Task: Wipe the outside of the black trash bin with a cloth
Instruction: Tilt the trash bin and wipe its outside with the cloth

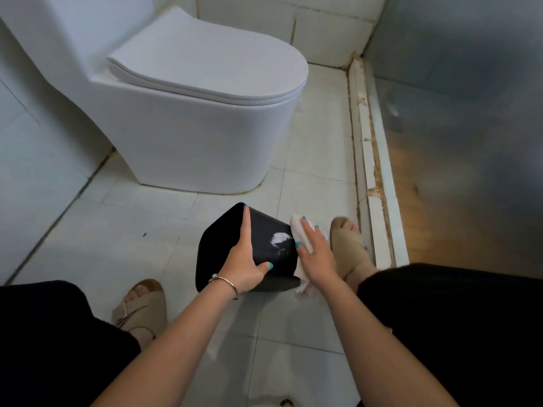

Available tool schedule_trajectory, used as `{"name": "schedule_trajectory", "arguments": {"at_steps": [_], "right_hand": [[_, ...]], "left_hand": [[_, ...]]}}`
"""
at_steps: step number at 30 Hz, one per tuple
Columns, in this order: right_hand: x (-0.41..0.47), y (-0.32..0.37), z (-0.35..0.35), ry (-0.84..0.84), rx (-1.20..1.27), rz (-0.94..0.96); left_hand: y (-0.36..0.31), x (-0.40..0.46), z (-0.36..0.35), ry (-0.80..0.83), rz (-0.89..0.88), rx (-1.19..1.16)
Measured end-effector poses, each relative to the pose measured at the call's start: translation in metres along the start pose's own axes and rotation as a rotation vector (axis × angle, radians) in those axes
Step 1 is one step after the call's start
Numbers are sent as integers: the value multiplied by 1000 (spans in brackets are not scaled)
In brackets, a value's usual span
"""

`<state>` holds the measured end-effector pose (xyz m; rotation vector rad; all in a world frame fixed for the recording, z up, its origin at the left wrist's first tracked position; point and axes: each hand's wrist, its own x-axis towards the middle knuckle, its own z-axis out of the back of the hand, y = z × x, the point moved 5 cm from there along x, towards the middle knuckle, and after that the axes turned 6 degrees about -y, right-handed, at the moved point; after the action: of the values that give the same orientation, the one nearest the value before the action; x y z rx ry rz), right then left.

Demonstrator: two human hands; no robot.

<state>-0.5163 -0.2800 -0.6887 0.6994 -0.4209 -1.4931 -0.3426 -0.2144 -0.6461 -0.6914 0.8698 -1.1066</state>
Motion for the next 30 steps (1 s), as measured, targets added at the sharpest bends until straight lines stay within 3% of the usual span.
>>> {"name": "schedule_trajectory", "arguments": {"at_steps": [8,18,30], "right_hand": [[4,-7,-4,-6,-6,-26],[11,-21,-7,-95,-46,-164],[10,-19,-16,-63,-71,-98]], "left_hand": [[2,1,0,-42,9,-119],[12,8,4,-22,-15,-94],[24,13,8,26,-26,-113]]}}
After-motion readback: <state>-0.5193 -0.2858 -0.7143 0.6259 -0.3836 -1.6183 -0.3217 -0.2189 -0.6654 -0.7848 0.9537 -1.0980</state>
